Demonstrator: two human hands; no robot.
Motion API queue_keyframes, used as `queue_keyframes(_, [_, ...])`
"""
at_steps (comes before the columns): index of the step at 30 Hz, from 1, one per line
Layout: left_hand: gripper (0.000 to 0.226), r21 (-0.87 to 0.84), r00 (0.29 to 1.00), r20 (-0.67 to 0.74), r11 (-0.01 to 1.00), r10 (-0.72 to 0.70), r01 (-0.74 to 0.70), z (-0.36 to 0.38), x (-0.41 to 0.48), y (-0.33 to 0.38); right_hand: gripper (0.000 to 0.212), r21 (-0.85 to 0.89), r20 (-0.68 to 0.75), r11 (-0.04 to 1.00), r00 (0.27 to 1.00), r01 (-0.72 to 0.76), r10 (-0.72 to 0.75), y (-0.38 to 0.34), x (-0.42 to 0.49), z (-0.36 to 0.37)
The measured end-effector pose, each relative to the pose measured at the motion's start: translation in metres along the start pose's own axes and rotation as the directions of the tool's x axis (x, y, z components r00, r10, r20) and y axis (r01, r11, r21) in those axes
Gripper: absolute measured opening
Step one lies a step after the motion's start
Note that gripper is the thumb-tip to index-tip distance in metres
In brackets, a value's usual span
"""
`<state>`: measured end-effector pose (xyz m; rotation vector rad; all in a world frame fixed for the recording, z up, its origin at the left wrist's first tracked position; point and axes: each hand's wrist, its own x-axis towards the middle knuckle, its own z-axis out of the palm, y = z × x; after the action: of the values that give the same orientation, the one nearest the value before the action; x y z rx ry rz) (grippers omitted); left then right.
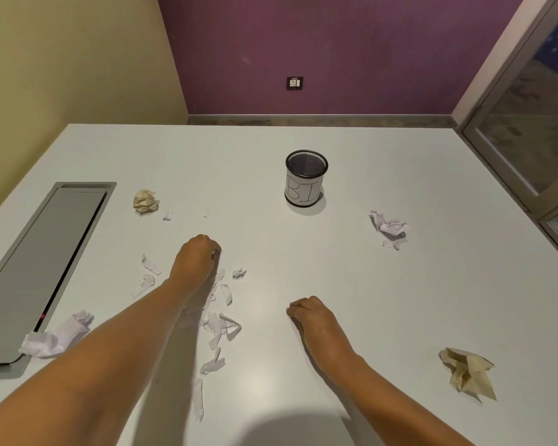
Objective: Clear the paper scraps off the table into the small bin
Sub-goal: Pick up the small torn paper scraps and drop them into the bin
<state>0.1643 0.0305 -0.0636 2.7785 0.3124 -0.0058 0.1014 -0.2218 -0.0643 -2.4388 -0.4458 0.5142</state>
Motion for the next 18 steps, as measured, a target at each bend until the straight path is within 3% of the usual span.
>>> queue_keyframes(5, [0.036, -0.026, 0.999, 0.031, 0.999, -0.037, 0.037, 0.000, 0.009, 0.001, 0.026, -0.095, -0.024, 0.994, 0.998, 0.051, -0.054, 0.000, 0.010, -0.005])
queue_keyframes(10, [0.036, -0.139, 0.999, 0.019, 0.990, -0.030, 0.033, -0.005, 0.020, 0.002, 0.026, -0.182, 0.043, 0.979, 0.995, 0.092, -0.086, 0.002, 0.023, -0.013])
queue_keyframes(18, [0.012, -0.435, 0.987, -0.135, 0.900, -0.086, 0.019, -0.029, 0.065, 0.061, 0.031, -0.045, -0.192, 0.994, 0.976, 0.098, -0.105, -0.017, 0.091, -0.066])
